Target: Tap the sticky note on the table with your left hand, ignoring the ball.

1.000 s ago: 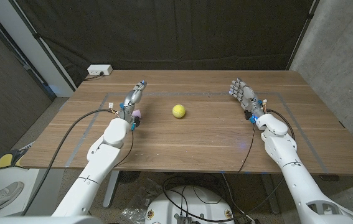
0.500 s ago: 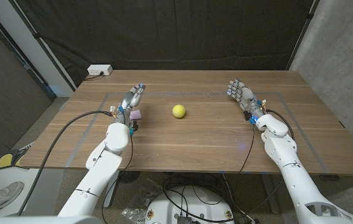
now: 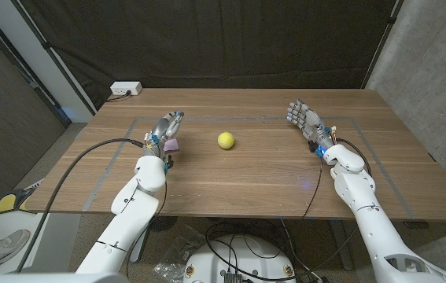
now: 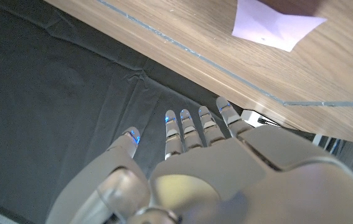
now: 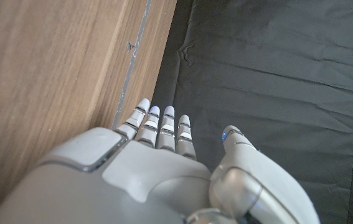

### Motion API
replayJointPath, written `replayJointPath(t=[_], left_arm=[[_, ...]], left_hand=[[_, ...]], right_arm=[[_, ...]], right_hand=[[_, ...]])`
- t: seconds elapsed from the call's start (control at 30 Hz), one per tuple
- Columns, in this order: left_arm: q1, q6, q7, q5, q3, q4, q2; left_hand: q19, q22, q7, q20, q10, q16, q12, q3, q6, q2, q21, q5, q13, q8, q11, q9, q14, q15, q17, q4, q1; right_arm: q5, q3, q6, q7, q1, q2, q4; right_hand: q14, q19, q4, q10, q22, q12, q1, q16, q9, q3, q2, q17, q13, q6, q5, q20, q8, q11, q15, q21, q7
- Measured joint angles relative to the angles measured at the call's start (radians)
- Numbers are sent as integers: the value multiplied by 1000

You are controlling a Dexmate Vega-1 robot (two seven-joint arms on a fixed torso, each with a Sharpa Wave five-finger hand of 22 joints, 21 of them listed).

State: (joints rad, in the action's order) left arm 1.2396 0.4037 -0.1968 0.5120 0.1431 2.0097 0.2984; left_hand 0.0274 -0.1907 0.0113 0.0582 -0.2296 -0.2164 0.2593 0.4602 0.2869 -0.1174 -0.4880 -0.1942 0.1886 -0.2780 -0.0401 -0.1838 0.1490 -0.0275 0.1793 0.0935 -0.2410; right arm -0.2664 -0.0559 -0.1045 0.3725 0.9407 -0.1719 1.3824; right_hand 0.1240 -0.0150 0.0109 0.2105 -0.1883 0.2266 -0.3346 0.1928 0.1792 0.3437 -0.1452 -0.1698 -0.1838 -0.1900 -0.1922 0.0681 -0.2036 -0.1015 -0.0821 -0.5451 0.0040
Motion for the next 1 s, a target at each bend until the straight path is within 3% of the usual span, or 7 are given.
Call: replayJointPath(t=[0.07,0.4,0.63,0.8,0.93,1.0], left_arm=[[-11,30,5,25,20,9,9],[-54,159,37,140,87,18,38],[-93,237,66,207,140,15,56],[-121,343,123,285,179,10,68],[-138,343,123,285,207,4,75],[-145,392,142,328,219,2,80]], left_hand=[[14,0,-16,-7,-14,0,0,1,16,0,-6,2,0,0,-3,0,10,-10,0,-1,0],[51,0,-37,-21,-97,0,4,4,113,14,-15,2,0,-7,3,2,90,-12,-3,-4,-14],[112,3,-58,-58,-153,-8,12,1,180,23,-34,2,0,-11,22,3,149,-14,0,-1,-6],[112,5,-64,-58,-176,-8,12,-5,201,30,-35,2,0,-11,26,3,168,-14,0,5,2],[123,5,-62,-47,-217,-8,12,-10,248,36,-34,2,0,-18,19,2,196,-13,0,10,7],[125,5,-60,-45,-227,-8,12,-12,264,36,-34,2,0,-18,13,2,206,-15,0,12,8]], right_arm=[[1,-1,-3,3,-3,1,-6],[3,-6,-14,11,-18,6,-35],[3,-10,-19,15,-25,9,-50],[5,-13,-24,18,-30,11,-65],[6,-14,-30,23,-33,12,-73],[6,-14,-33,25,-33,12,-73]], right_hand=[[0,0,0,3,0,2,0,0,0,0,0,0,-1,-1,0,0,0,-3,0,0,1],[0,0,0,3,0,8,0,0,0,0,0,-5,-1,-1,0,0,0,-3,0,8,1],[0,0,0,3,0,8,0,-5,0,0,0,-5,-1,-5,4,0,0,-3,0,8,5],[0,0,0,3,0,8,0,-5,0,0,0,-5,-1,-5,4,0,0,-3,0,8,5],[0,0,0,9,0,8,0,-5,0,0,0,-5,-1,-5,4,-8,0,-9,0,8,5],[0,0,0,9,0,8,0,-5,0,0,0,-5,-1,-5,4,-8,0,-9,0,8,5]])
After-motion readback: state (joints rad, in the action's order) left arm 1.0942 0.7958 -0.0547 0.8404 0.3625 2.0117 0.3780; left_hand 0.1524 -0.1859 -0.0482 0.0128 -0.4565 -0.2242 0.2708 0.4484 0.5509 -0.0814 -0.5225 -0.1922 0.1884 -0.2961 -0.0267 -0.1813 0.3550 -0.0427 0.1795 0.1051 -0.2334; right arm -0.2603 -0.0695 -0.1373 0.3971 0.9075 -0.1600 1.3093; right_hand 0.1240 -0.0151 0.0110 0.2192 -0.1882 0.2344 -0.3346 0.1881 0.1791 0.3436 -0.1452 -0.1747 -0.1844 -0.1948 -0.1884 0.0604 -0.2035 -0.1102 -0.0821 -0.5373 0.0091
